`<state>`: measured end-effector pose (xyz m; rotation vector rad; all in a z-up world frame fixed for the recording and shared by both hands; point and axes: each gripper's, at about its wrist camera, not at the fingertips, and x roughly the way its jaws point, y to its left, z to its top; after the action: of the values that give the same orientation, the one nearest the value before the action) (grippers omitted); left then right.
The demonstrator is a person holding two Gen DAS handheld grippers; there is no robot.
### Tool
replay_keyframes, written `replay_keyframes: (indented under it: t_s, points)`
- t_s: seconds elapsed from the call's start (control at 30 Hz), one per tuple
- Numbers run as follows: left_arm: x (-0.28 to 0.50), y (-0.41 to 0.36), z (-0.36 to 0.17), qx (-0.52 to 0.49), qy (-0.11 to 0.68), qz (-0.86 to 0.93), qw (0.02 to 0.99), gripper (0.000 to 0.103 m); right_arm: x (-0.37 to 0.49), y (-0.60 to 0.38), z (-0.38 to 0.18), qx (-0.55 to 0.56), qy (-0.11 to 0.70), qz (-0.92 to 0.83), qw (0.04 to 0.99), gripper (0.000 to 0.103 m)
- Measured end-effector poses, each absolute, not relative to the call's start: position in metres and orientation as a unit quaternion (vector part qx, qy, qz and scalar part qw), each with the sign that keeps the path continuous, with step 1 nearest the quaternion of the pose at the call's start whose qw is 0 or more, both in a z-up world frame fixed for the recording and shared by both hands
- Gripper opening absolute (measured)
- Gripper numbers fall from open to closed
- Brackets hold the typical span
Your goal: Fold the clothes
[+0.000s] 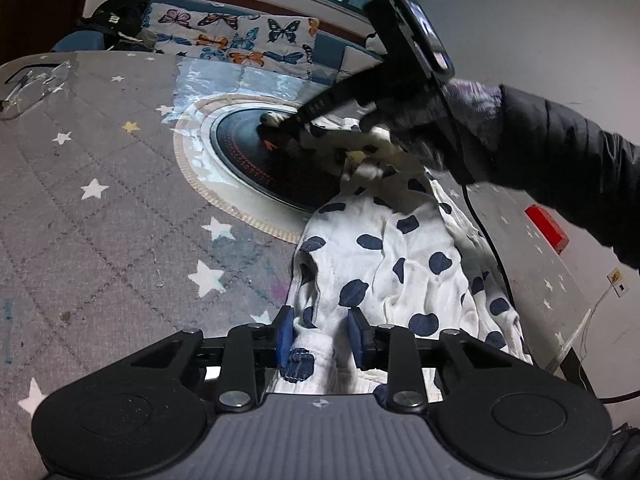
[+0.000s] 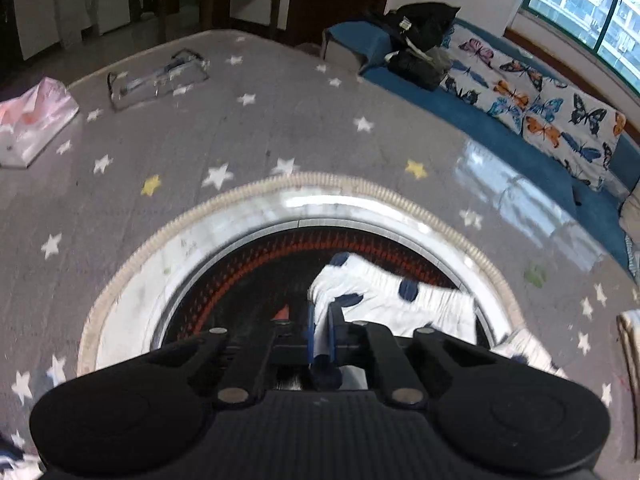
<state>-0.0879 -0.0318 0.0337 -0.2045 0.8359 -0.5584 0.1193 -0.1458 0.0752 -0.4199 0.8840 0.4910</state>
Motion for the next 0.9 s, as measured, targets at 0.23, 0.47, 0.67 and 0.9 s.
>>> replay_keyframes:
  t_s: [0.23, 0.47, 0.67, 0.9]
  points:
    - [-0.098, -0.020, 0.039, -0.109, 0.382, -0.260, 0.880, 0.007, 0.137, -0.132, 0.121, -0.181, 0.370, 0.238, 0.879, 0.005]
    - [-0.143, 0.016, 0.061, -0.140, 0.339, -0.156, 0.917, 0.007, 0.159, -0.117, 0.157, -0.097, 0.304, 0.273, 0.907, 0.006]
    - [-0.155, 0.031, 0.056, -0.150, 0.355, -0.075, 0.920, 0.007, 0.159, -0.110, 0.160, -0.100, 0.307, 0.279, 0.904, 0.017]
    - [-0.166, 0.037, 0.056, -0.145, 0.377, -0.061, 0.913, 0.007, 0.134, -0.136, 0.156, -0.160, 0.336, 0.258, 0.892, 0.032]
